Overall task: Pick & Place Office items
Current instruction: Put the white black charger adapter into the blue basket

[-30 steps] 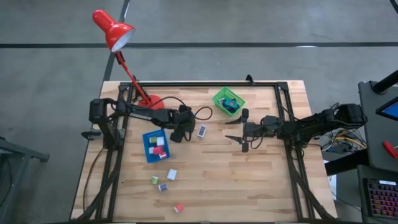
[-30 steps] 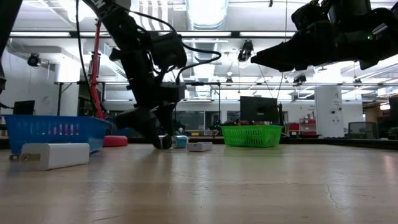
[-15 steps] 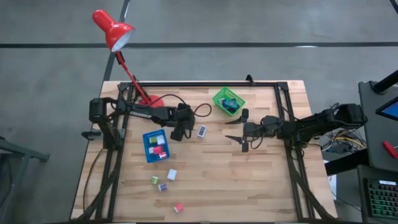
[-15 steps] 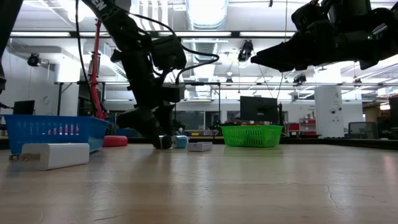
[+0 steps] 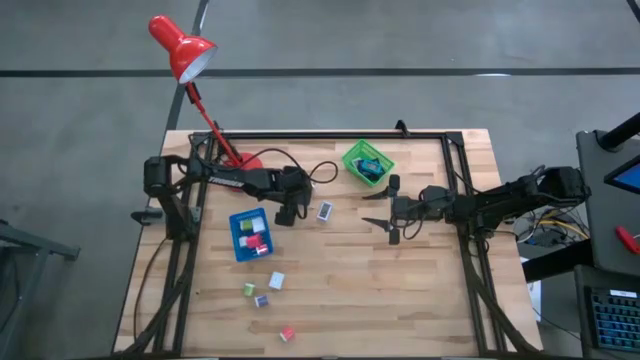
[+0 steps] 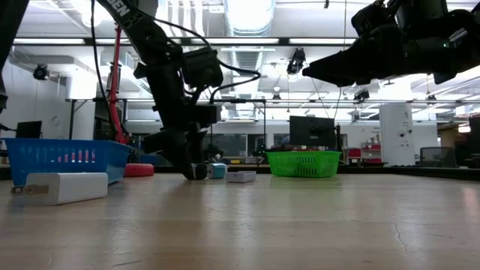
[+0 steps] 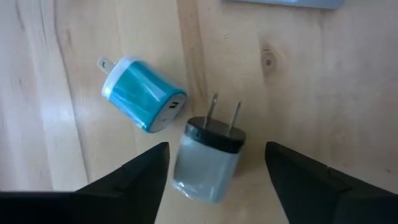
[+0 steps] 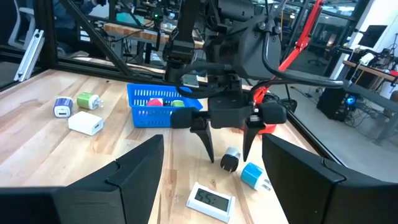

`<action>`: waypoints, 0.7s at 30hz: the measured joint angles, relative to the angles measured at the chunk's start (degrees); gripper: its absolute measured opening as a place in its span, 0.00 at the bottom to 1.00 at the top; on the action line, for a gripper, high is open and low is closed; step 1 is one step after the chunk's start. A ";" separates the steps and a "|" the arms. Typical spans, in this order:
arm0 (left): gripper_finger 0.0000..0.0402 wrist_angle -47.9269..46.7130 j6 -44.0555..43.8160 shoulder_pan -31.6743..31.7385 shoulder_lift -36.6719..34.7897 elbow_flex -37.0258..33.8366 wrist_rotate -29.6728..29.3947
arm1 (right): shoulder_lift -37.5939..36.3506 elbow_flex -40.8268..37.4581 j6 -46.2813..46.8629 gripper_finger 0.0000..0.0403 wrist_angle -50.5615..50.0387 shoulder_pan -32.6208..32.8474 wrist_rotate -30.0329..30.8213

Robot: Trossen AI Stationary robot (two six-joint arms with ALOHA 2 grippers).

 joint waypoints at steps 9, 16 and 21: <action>0.34 0.48 -1.10 0.27 0.02 -0.10 -0.91 | 0.00 0.00 0.22 0.65 0.02 0.00 0.00; 0.29 0.41 1.22 0.27 0.06 -0.10 -5.75 | 0.00 0.00 0.22 0.65 0.02 0.00 0.00; 0.29 0.44 0.01 0.27 0.07 -0.15 -5.02 | 0.00 0.00 0.20 0.65 0.02 0.00 0.00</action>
